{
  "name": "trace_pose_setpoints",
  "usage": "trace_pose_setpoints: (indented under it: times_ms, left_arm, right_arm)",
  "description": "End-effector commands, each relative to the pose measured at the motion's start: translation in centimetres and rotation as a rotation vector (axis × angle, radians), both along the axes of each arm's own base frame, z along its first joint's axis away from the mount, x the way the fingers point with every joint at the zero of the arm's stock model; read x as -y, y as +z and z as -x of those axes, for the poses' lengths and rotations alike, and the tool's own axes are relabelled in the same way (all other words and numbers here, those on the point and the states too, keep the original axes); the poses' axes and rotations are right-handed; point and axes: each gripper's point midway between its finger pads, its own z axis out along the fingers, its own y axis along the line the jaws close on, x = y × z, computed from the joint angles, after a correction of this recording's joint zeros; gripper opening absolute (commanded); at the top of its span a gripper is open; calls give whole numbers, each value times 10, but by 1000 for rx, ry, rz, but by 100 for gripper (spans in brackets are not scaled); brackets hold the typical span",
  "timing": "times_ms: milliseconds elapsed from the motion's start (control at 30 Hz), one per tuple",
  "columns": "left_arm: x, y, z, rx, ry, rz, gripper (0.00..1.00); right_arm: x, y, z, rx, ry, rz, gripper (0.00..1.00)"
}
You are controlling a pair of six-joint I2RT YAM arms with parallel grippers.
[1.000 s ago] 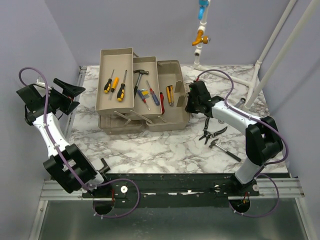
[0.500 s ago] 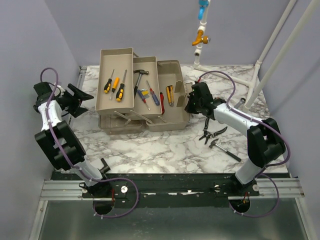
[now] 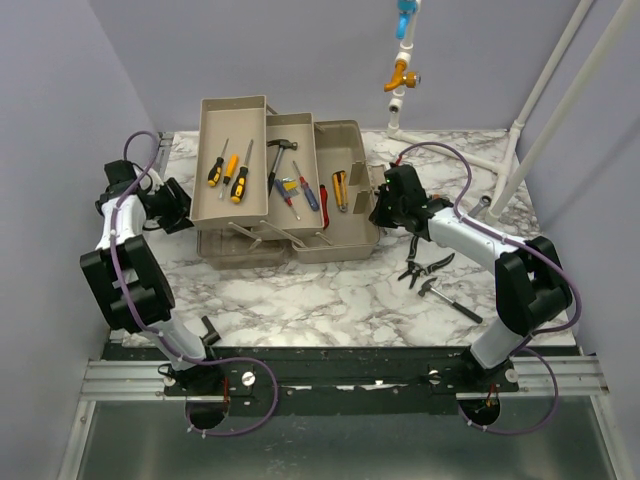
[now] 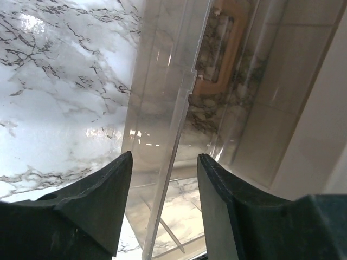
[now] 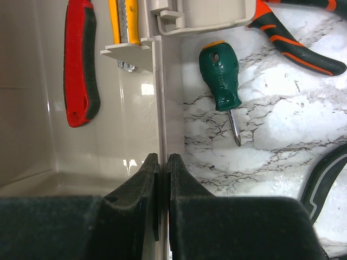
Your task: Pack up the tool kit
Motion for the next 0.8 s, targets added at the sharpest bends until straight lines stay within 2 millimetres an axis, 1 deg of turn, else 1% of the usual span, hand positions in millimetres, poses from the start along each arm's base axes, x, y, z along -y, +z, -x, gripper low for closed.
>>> trace_pose_setpoints:
  times_ms: [0, 67, 133, 200, 267, 300, 433, 500, 633, 767]
  left_arm:
    - [1, -18, 1, -24, -47, -95, 51]
    - [4, -21, 1, -36, -59, -106, 48]
    - [4, -25, 2, -55, -62, -113, 41]
    - [3, -28, 3, -66, -64, -117, 27]
    - [4, -28, 2, -56, -66, -112, 4]
    - [4, -27, 1, -46, -66, -113, 0]
    - [9, -25, -1, -21, -86, -175, 0]
    - [13, -21, -2, 1, -97, -214, 0]
    - [8, -1, -3, 59, -69, -322, 0]
    - [-3, 26, -1, 122, -4, -444, 0]
  right_arm:
    - [13, -5, 8, -24, -12, 19, 2]
    - [12, -5, 8, -25, -11, 19, 2]
    - [12, -6, 8, -28, -10, 17, 2]
    - [12, -6, 9, -28, -7, 16, 2]
    - [12, -7, 10, -28, -6, 17, 2]
    - [13, -6, 10, -26, -6, 18, 2]
    - [11, -6, 11, -26, -1, 7, 2]
    - [9, -5, 11, -23, 5, 1, 2]
    - [5, -2, 12, -13, 26, -25, 1]
    - [-1, 3, 14, 4, 48, -62, 1]
